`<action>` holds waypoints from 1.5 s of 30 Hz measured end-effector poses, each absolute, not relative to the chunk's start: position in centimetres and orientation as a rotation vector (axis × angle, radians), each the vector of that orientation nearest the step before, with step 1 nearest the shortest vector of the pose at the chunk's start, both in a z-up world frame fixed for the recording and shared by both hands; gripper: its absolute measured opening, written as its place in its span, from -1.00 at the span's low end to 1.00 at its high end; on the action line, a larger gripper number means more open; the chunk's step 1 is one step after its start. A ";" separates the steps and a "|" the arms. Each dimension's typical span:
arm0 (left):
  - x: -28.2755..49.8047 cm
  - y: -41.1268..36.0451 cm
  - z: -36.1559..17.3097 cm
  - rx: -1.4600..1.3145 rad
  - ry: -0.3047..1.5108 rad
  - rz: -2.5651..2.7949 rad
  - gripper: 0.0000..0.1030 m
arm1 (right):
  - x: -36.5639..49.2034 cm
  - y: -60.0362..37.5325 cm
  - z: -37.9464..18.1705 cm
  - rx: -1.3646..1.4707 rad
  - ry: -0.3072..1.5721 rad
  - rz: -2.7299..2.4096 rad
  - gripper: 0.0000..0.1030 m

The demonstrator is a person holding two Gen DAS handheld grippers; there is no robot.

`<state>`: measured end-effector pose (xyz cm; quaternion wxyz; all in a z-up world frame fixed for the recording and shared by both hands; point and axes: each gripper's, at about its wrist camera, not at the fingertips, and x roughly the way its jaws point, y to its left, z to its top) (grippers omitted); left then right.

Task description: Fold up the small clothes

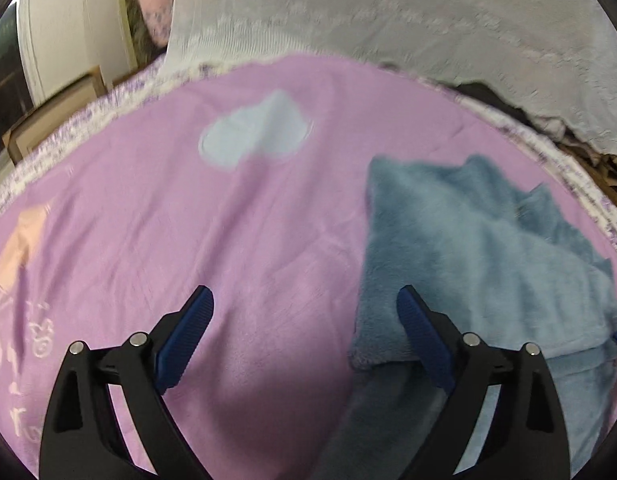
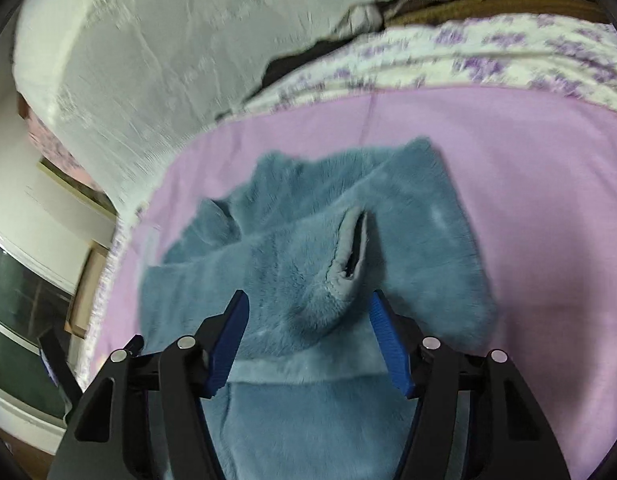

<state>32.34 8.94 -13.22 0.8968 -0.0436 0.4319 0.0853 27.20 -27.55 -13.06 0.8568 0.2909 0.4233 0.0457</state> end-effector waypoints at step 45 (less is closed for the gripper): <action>33.6 5.1 -15.4 -0.004 0.991 0.043 0.92 | 26.7 -25.6 -14.8 0.324 0.806 0.091 0.02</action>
